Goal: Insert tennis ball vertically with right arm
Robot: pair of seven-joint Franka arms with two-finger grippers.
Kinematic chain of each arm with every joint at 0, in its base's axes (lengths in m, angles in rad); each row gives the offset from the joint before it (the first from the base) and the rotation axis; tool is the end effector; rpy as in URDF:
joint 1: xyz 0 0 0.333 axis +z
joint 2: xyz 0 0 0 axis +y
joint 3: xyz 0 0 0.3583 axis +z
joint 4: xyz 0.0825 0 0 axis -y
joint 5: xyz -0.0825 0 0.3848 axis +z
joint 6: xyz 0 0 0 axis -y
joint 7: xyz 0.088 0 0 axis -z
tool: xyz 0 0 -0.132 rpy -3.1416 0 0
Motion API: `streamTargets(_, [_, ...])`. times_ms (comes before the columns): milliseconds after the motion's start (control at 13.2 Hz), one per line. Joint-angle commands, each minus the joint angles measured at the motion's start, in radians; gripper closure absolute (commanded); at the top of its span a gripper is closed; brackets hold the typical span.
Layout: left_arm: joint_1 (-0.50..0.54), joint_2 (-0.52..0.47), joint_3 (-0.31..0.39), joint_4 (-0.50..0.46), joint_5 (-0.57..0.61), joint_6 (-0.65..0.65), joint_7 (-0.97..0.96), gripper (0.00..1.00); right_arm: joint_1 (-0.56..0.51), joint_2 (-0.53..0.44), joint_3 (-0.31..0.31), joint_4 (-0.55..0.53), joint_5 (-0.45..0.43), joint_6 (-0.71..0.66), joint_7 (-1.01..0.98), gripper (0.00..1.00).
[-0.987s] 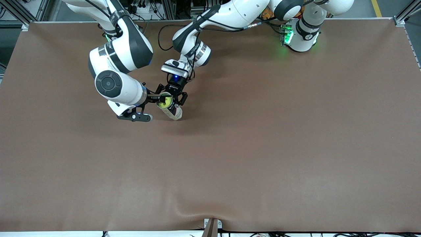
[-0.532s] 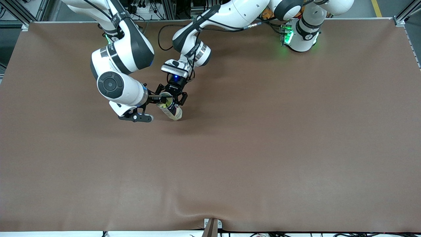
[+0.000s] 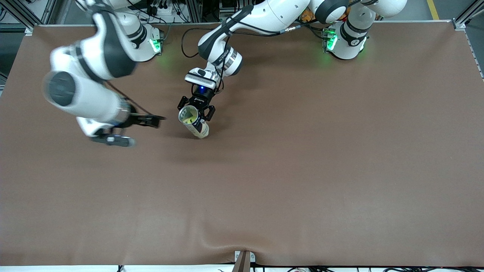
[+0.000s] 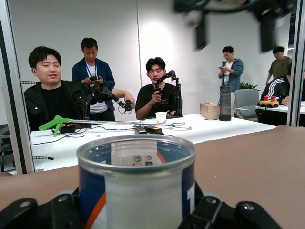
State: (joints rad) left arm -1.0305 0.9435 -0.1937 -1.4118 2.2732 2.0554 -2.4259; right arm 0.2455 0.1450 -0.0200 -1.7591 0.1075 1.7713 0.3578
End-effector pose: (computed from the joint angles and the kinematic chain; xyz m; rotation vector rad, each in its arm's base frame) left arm 0.3659 -0.7164 0.1990 2.0334 -0.4327 1.9937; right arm 0.5761 0.1451 0.4858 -3.0639 0.2467 0.2403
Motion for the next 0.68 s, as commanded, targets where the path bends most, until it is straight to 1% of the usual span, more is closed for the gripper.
streamTargets(0, [0.018, 0.032, -0.030, 0.060, 0.069, -0.006, -0.016, 0.25, -0.095, -0.083, 0.015, -0.019, -0.038, -0.027, -0.088, 0.00])
streamTargets(152, [0.018, 0.035, -0.030, 0.060, 0.069, -0.006, -0.016, 0.23, -0.143, -0.135, 0.015, -0.019, -0.089, -0.049, -0.164, 0.00])
streamTargets(228, [0.018, 0.040, -0.030, 0.060, 0.071, -0.006, -0.016, 0.23, -0.164, -0.159, 0.015, -0.017, -0.098, -0.059, -0.195, 0.00])
streamTargets(456, [0.018, 0.047, -0.030, 0.057, 0.072, -0.014, -0.018, 0.20, -0.236, -0.221, 0.015, -0.017, -0.100, -0.082, -0.305, 0.00])
streamTargets(608, [0.018, 0.049, -0.030, 0.054, 0.071, -0.018, -0.018, 0.20, -0.256, -0.258, 0.015, -0.017, -0.101, -0.104, -0.347, 0.00])
